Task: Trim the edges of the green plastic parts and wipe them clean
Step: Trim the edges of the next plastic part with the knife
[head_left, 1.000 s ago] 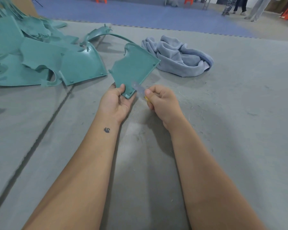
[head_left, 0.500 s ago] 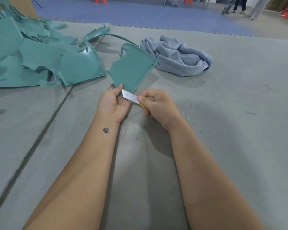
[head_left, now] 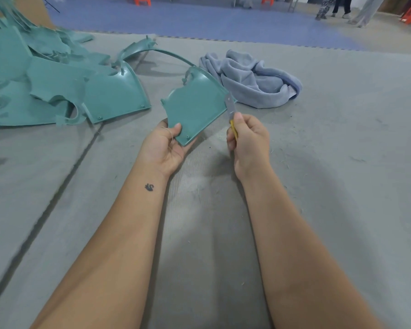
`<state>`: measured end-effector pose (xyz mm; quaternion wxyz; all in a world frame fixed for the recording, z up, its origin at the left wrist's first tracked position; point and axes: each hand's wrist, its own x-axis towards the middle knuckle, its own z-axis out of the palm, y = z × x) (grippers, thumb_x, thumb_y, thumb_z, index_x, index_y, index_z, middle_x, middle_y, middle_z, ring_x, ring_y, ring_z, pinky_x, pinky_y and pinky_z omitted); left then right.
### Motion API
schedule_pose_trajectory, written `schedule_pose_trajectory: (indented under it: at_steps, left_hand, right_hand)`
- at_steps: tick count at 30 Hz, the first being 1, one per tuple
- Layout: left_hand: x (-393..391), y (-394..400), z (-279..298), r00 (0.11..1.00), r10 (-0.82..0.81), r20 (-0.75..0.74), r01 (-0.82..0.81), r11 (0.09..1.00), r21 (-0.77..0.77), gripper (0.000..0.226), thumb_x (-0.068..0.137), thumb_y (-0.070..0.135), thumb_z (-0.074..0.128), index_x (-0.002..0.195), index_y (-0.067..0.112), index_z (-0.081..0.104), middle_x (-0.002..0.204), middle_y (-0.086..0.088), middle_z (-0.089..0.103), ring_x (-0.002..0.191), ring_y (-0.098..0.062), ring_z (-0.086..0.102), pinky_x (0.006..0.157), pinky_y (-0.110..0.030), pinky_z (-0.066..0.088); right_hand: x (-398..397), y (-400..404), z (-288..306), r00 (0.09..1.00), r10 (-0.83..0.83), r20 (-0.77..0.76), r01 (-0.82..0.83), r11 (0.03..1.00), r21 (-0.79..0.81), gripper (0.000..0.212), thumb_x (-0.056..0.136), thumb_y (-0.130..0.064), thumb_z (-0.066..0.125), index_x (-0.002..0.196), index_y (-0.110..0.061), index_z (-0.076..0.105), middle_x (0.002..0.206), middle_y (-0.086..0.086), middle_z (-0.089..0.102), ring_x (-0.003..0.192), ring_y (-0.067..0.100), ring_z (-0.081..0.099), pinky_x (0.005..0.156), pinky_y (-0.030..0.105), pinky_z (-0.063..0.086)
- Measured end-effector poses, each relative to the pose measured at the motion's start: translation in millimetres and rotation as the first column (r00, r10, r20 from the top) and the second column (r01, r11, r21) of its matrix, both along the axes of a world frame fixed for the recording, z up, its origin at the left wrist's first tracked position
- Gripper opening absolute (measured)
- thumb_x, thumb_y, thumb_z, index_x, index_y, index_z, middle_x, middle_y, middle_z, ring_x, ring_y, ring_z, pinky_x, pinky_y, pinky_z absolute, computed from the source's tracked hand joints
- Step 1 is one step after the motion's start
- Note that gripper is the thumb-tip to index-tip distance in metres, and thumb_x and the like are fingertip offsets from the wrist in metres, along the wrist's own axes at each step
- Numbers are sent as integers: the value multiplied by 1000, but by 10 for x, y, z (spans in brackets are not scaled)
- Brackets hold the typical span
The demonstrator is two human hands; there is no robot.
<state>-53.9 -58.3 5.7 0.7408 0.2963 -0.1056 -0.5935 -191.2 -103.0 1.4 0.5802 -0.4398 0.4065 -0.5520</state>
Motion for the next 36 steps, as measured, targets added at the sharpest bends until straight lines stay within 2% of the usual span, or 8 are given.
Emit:
schedule_pose_trajectory:
  at_steps: [3, 7, 12, 17, 23, 27, 31, 36]
  left_hand:
    - [8, 2, 12, 998, 21, -65, -22, 999, -23, 28, 100, -6, 27, 105, 3, 53, 112, -18, 65, 97, -32, 65, 66, -42, 59]
    - [43, 42, 51, 982, 7, -189, -14, 999, -40, 26, 101, -3, 29, 106, -3, 54, 92, -22, 66, 72, -30, 69, 55, -36, 60]
    - [1, 75, 98, 984, -32, -177, 29, 999, -16, 24, 99, -1, 34, 100, -8, 57, 98, -21, 63, 74, -28, 68, 62, -32, 58]
    - [58, 56, 69, 957, -34, -289, 32, 999, -12, 30, 101, -1, 32, 124, -11, 50, 121, -23, 61, 122, -30, 55, 68, -33, 58]
    - [80, 90, 71, 938, -74, -338, 66, 997, -35, 32, 101, -1, 33, 124, -17, 47, 111, -28, 64, 98, -31, 64, 70, -37, 58]
    - [72, 76, 69, 959, -46, -281, 48, 999, 3, 29, 101, 2, 31, 107, -14, 54, 90, -28, 66, 84, -31, 68, 64, -35, 58]
    - [41, 85, 84, 970, -96, -223, 97, 995, -6, 41, 102, 15, 25, 99, -8, 59, 82, -22, 70, 69, -33, 71, 54, -41, 57]
    - [38, 50, 49, 984, -114, -139, 123, 991, 58, 47, 100, 14, 31, 83, -9, 68, 83, -24, 69, 90, -34, 64, 84, -46, 53]
  right_hand:
    - [-28, 46, -11, 955, 274, -112, -286, 951, -116, 24, 98, -15, 54, 75, -15, 62, 50, -1, 53, 44, 11, 43, 43, 20, 36]
    - [12, 118, 2, 831, 454, -321, -522, 836, -168, 20, 95, -12, 59, 77, -13, 66, 55, 6, 59, 46, 14, 45, 48, 23, 38]
    - [36, 121, -4, 830, 450, -330, -522, 834, -177, 15, 95, -10, 61, 81, -11, 67, 58, 6, 63, 46, 11, 48, 49, 21, 40]
    - [56, 87, -39, 901, 341, -267, -402, 887, -225, 19, 97, -11, 57, 80, -16, 64, 57, 1, 60, 45, 10, 45, 47, 19, 39]
    - [-5, 47, 0, 974, 214, -73, -225, 947, -231, 16, 99, -17, 55, 85, -18, 63, 61, -3, 61, 50, 10, 47, 52, 18, 42]
    - [60, 116, -13, 868, 405, -286, -478, 839, -262, 17, 94, -15, 61, 82, -23, 69, 62, -2, 64, 53, 11, 49, 51, 19, 41]
    - [118, 136, -28, 828, 399, -394, -511, 825, -239, 19, 93, -11, 64, 78, -22, 69, 59, 1, 59, 51, 10, 47, 47, 17, 39]
    - [128, 129, -30, 851, 373, -369, -480, 838, -259, 18, 94, -12, 61, 80, -20, 67, 58, 3, 58, 46, 6, 44, 46, 16, 37]
